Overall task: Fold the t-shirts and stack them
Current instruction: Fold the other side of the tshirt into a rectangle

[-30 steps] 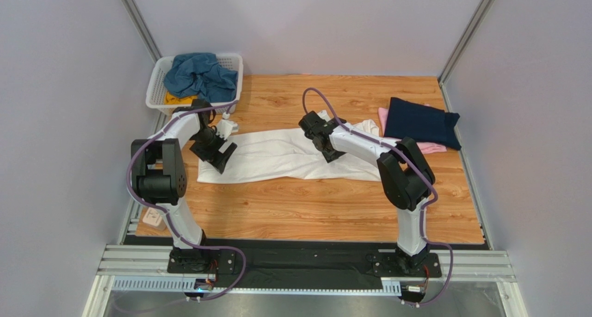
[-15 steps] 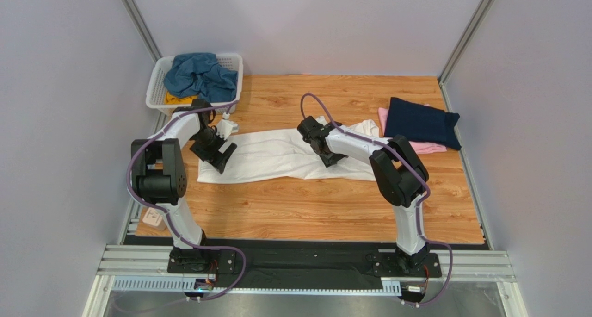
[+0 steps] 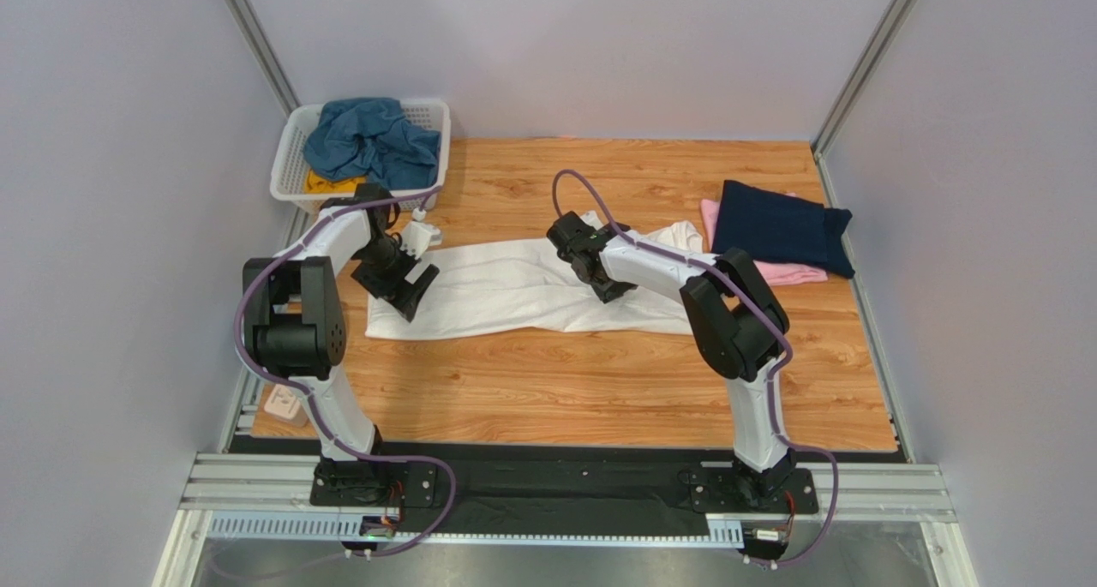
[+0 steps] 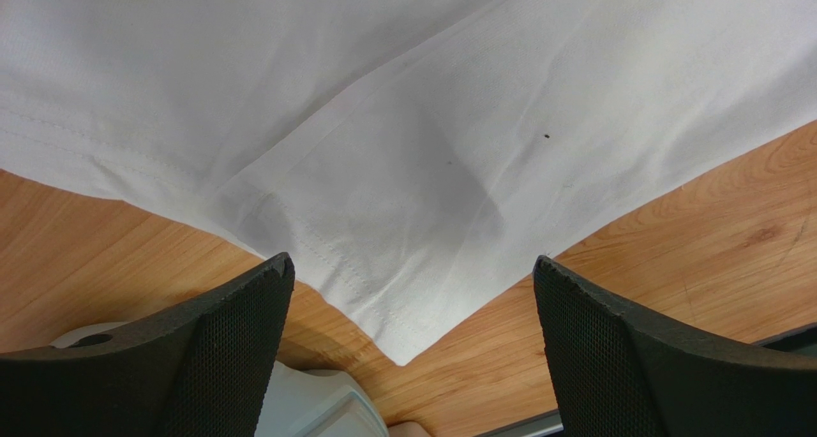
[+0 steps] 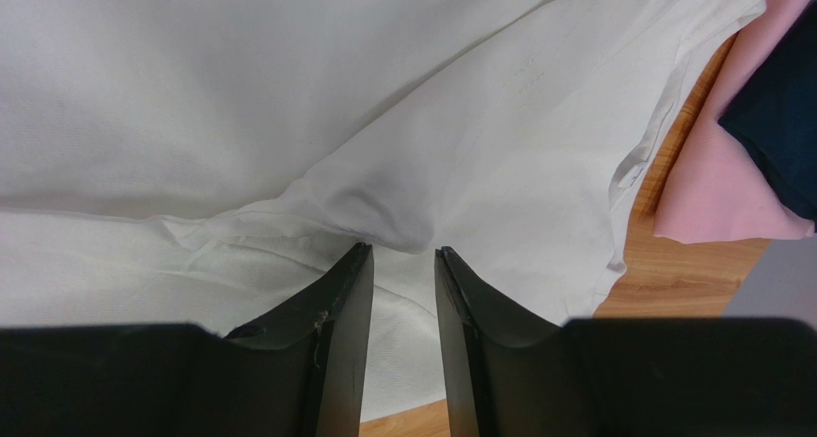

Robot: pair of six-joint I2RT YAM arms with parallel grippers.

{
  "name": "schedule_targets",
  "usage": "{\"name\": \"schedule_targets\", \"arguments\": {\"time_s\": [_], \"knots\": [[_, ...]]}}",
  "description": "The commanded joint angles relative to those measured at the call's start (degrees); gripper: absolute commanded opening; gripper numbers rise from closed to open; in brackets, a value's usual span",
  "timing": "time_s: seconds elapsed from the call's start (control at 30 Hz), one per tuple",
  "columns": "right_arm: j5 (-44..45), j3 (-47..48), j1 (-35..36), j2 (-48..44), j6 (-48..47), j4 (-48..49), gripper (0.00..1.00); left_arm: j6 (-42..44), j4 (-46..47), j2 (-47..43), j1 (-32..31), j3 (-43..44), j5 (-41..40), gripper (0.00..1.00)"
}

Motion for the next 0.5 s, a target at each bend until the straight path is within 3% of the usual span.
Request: {"name": "schedule_targets", "arguments": {"time_s": [0.0,0.17,0.37,0.47], "knots": [[1.92,2.48,0.13,0.50,-0.93,1.76,0.34,1.27,-0.34,-1.04,0.13,0.07,0.12,1.00],[2.18,3.01,-0.13,1.38,-1.20,2.20,0.29,1.44,-0.25,-0.95,0.13,-0.28,-0.05,1.00],[1.48,3.80,-0.66,1.56,-1.20,2.29,0.00,1.79,0.01,-1.21,0.13,-0.81,-0.84,1.00],[1.57,4.24,-0.66,0.95,-1.20,2.03,0.00,1.71,-0.08,-1.21,0.21,-0.63,-0.67,1.00]]}}
